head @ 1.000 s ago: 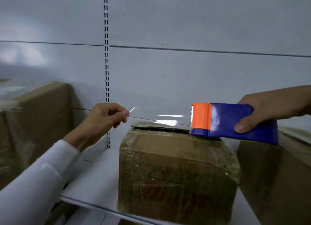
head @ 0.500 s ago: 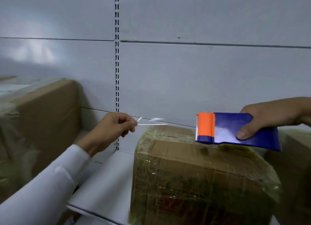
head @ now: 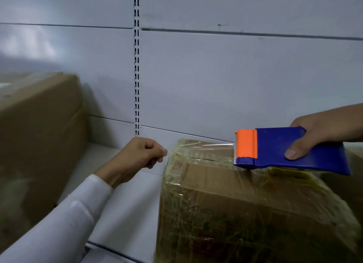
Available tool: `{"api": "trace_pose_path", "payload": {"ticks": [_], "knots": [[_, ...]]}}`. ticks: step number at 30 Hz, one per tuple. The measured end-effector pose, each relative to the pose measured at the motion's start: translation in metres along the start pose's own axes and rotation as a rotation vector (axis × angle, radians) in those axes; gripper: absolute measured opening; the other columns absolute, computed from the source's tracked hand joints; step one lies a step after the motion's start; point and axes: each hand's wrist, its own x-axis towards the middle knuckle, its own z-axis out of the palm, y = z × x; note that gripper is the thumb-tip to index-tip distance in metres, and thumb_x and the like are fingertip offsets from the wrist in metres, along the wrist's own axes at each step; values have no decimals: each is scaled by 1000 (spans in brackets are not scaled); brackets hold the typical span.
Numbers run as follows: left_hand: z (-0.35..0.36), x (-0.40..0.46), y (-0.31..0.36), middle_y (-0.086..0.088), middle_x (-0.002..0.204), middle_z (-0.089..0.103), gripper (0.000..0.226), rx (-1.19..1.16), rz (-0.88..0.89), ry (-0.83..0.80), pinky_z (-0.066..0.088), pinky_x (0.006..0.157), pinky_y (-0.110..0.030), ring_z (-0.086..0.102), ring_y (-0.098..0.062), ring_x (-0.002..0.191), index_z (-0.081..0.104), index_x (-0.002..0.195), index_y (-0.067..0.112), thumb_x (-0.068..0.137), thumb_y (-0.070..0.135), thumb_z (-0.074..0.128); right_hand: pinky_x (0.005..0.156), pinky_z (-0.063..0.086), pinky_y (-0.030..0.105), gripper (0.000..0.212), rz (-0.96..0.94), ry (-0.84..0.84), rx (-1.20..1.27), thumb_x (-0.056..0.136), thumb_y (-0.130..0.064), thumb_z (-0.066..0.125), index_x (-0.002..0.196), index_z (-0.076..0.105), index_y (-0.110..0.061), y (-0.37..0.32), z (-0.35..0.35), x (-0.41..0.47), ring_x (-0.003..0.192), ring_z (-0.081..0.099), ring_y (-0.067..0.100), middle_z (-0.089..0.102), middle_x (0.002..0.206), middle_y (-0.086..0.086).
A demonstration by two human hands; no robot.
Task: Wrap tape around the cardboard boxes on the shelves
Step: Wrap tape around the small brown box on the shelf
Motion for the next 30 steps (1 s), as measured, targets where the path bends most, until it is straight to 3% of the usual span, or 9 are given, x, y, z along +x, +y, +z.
{"api": "trace_pose_path", "payload": {"ticks": [5,10,13,15,16,20,23,27,30], "knots": [[3,-5,-7,-4,56,61,21,-27,-10,-9,35,47,-22,41,-15,50,62,83,-17,87,3,63,75,54,35,72,2,1,18,41,-59,91,93,77,-11,3,0,2,80,72,32,75,94,18],[13,-11,-2,-3,62,65,27,4,-143,-98,39,55,-28,53,-17,57,64,91,-13,91,14,61,73,53,35,73,-9,44,15,39,-59,91,92,77,-11,4,5,-2,77,72,31,75,92,18],[13,-11,11,-2,78,68,36,264,-129,-5,45,49,-24,62,-11,60,63,105,-5,89,27,65,74,53,35,64,-6,63,-5,48,-56,87,93,76,-12,0,8,-6,81,72,32,75,94,17],[8,-9,16,-1,103,59,53,507,-50,114,50,50,-25,63,-17,72,52,122,11,81,35,73,72,53,34,60,-5,72,-9,51,-54,85,93,76,-11,-4,9,-9,81,72,31,75,95,17],[7,-8,18,1,107,56,59,546,-15,155,52,51,-27,64,-19,74,48,125,16,77,36,77,70,53,32,59,-3,75,-4,51,-53,85,92,76,-11,-5,10,-10,79,72,30,75,94,17],[14,-9,12,-8,73,67,22,400,98,138,50,50,-27,60,-11,52,61,96,5,83,18,72,61,53,28,56,-11,88,10,50,-50,84,88,76,-9,-8,13,-13,73,72,26,75,91,17],[17,-11,6,-4,61,66,12,333,131,121,51,54,-34,59,-12,50,64,85,4,84,14,71,59,52,26,54,-23,93,18,50,-50,83,86,76,-10,-9,16,-16,71,72,23,75,89,15],[0,-9,15,4,76,69,25,544,123,119,53,64,-33,62,-12,62,65,91,16,75,30,79,61,51,26,60,-33,114,3,49,-52,82,89,73,-8,-9,20,-19,73,71,23,76,89,14],[-8,-11,42,9,92,65,33,665,213,193,52,72,-26,62,-7,75,65,100,22,74,37,79,63,52,27,69,-46,124,-21,48,-54,80,96,71,-4,-8,21,-20,76,71,24,75,92,14]]}}
